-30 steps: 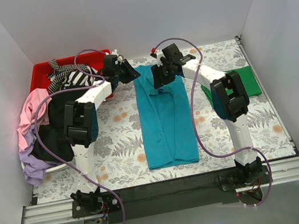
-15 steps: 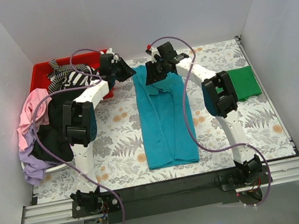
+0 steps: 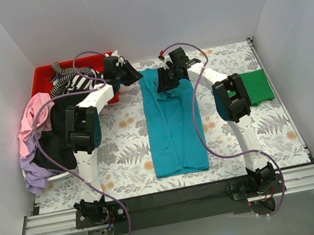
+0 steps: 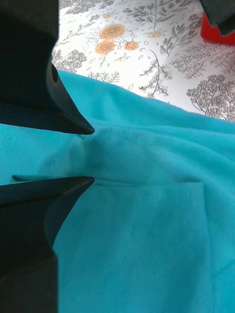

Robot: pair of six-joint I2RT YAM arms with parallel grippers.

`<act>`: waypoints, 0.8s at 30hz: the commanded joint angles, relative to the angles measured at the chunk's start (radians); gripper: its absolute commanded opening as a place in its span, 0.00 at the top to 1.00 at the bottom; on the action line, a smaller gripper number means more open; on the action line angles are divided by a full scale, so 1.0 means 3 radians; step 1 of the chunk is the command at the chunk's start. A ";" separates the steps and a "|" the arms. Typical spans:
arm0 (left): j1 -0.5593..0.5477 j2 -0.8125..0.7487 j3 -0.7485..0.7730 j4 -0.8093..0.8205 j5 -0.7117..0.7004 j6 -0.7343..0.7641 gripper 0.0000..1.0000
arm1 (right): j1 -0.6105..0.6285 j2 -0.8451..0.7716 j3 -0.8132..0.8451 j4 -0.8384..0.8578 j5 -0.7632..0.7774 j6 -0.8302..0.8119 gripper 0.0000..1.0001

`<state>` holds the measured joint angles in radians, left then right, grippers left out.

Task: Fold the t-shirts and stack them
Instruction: Fold the tshirt

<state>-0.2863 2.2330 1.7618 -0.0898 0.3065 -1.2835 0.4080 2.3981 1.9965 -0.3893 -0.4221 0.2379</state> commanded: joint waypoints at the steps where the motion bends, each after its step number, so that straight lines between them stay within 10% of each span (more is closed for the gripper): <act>1: 0.0008 -0.0121 0.0033 0.0003 0.0083 0.0019 0.80 | -0.0020 -0.0042 -0.0028 0.0045 0.0016 0.0046 0.54; 24: 0.0013 -0.0111 -0.0074 -0.0002 0.0159 -0.0007 0.80 | -0.0010 -0.0738 -0.0739 0.0009 0.0154 -0.0200 0.58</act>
<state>-0.2852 2.2333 1.7473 -0.0898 0.3435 -1.2850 0.4007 2.2566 1.7763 -0.4026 -0.3809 0.1867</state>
